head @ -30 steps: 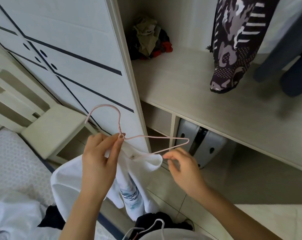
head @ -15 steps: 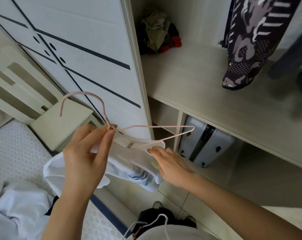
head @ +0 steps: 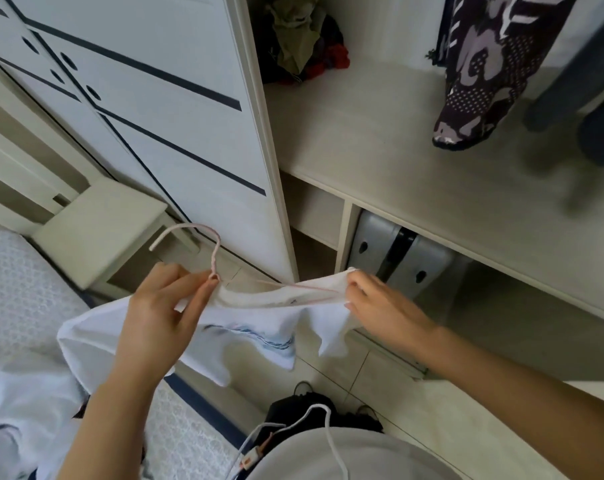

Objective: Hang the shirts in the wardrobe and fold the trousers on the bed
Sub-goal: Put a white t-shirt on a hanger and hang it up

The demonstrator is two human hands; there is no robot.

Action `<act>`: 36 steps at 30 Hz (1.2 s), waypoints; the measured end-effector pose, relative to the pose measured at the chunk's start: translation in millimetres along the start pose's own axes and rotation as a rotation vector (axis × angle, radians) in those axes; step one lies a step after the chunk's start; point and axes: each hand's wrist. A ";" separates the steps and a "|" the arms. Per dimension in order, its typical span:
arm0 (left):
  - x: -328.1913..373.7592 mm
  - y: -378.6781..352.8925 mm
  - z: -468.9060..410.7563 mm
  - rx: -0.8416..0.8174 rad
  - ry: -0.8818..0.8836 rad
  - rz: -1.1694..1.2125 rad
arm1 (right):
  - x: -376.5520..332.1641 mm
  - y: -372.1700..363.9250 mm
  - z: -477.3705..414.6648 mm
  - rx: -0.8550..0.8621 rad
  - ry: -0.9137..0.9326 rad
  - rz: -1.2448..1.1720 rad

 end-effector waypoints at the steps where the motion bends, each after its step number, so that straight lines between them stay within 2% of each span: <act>1: 1.4 -3.3 0.6 -0.017 -0.005 0.001 | -6.1 6.4 2.1 0.016 0.018 0.011; 3: 8.9 -10.1 0.2 -0.051 -0.029 0.014 | -24.2 19.7 3.3 0.028 0.136 0.028; 6: 19.0 -17.7 -3.2 -0.079 -0.058 0.032 | -50.5 26.4 2.9 0.054 0.289 -0.089; 8: 21.7 -19.7 -5.5 -0.076 -0.054 0.052 | -62.4 27.0 -1.4 0.105 0.366 -0.002; 14: 21.7 -16.4 -7.6 -0.115 -0.050 0.116 | -54.6 38.7 -2.5 0.147 0.225 -0.206; 19: 23.2 -19.2 -8.6 -0.151 -0.062 0.138 | -51.8 43.6 -2.2 0.175 -0.107 -0.781; 22: 28.8 -24.7 -9.3 -0.159 -0.086 0.166 | -45.0 41.8 -1.3 0.097 -0.054 -0.745; 24: 30.6 -26.7 -10.6 -0.149 -0.077 0.194 | -44.1 44.4 0.2 0.056 -0.063 -0.811; 28: 36.0 -30.0 -15.6 -0.121 -0.083 0.219 | -50.6 53.4 -0.3 0.007 -0.092 -1.079; 31: 40.3 -32.7 -19.4 -0.135 -0.068 0.206 | -47.0 56.1 -5.0 -0.056 -0.197 -1.247; 36: 29.0 -30.7 -18.9 -0.176 -0.049 0.207 | -26.2 57.9 -6.6 0.045 -0.300 -1.292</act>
Point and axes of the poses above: each hand's wrist, its own z-axis away from the middle knuckle, its own y-axis out of the back of the hand, x = y × z, and after that the axes turned 5 degrees about -z, right-handed
